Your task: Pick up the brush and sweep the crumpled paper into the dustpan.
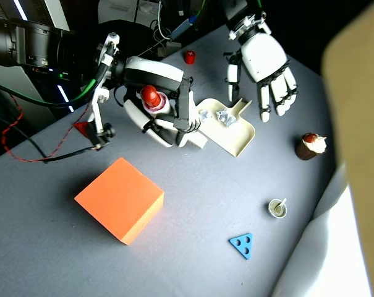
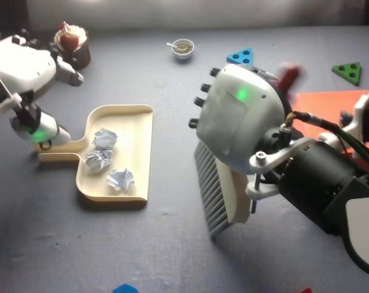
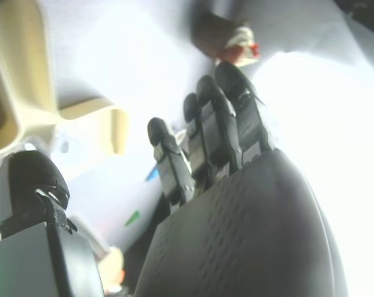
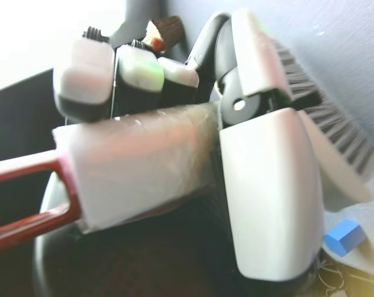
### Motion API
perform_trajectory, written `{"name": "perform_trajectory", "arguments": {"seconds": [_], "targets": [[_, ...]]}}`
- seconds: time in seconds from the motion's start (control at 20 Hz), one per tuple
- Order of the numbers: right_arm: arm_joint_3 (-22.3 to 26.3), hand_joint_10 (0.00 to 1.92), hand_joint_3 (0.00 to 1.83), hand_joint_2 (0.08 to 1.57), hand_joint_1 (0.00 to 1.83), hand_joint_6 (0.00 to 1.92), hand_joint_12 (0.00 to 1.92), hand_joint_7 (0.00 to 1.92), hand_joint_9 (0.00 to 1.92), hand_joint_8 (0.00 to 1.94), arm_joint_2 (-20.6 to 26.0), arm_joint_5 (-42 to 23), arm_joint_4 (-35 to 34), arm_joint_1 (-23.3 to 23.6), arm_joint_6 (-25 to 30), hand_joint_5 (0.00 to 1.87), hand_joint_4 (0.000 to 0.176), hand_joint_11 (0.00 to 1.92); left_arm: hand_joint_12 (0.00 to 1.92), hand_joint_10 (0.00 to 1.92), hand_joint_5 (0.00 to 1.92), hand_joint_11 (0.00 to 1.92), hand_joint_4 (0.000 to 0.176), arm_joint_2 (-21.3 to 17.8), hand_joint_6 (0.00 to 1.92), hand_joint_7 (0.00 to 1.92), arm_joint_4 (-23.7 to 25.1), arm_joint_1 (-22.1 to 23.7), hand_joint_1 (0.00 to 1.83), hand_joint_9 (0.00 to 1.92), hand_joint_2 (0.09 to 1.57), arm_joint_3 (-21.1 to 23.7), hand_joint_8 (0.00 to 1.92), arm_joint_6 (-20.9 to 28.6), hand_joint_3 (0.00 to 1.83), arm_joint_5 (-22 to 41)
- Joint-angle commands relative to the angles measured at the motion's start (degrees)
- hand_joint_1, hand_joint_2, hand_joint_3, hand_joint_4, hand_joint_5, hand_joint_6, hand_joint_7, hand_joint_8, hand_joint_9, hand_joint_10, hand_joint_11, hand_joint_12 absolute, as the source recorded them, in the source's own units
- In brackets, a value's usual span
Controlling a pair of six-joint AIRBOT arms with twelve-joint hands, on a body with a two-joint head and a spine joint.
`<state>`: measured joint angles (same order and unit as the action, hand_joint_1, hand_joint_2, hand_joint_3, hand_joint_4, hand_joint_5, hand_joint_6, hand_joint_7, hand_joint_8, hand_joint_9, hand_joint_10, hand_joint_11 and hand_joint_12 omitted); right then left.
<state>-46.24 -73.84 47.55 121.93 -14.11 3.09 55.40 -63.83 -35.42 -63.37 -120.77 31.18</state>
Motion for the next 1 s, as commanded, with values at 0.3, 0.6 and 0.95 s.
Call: {"name": "perform_trajectory", "arguments": {"seconds": [0.3, 0.6, 0.95], "targets": [[3.66, 0.95, 0.0, 0.78, 0.78, 0.29, 1.5, 0.3, 0.22, 0.62, 2.24, 2.72, 2.22, 1.19, -1.36, 0.34, 0.01, 0.01, 0.65, 0.01, 0.53, 0.07, 0.126, -3.26, 0.01, 0.31, -5.75, 11.16, 0.92, 0.32, 0.96, 2.47, 0.01, -12.33, 0.0, -1.48], [7.82, 0.01, 0.0, 0.72, 0.8, 0.0, 0.68, 0.27, 0.27, 0.0, 5.28, 1.01, -0.3, 2.74, -1.52, 0.16, 0.0, 0.08, 0.64, 0.0, 0.57, 0.09, 0.115, -5.14, 0.01, 0.32, -10.94, 16.53, 0.93, 0.34, 0.96, 5.06, 0.0, -18.7, 0.0, -3.65], [11.0, 0.0, 0.0, 0.7, 0.73, 0.0, 0.12, 0.13, 0.12, 0.0, 9.56, -0.14, -8.24, 4.0, 0.49, 0.07, 0.0, 0.14, 0.62, 0.0, 0.59, 0.1, 0.12, -5.75, 0.0, 0.34, -12.5, 19.14, 0.91, 0.34, 0.95, 6.87, 0.0, -20.77, 0.0, -6.47]]}}
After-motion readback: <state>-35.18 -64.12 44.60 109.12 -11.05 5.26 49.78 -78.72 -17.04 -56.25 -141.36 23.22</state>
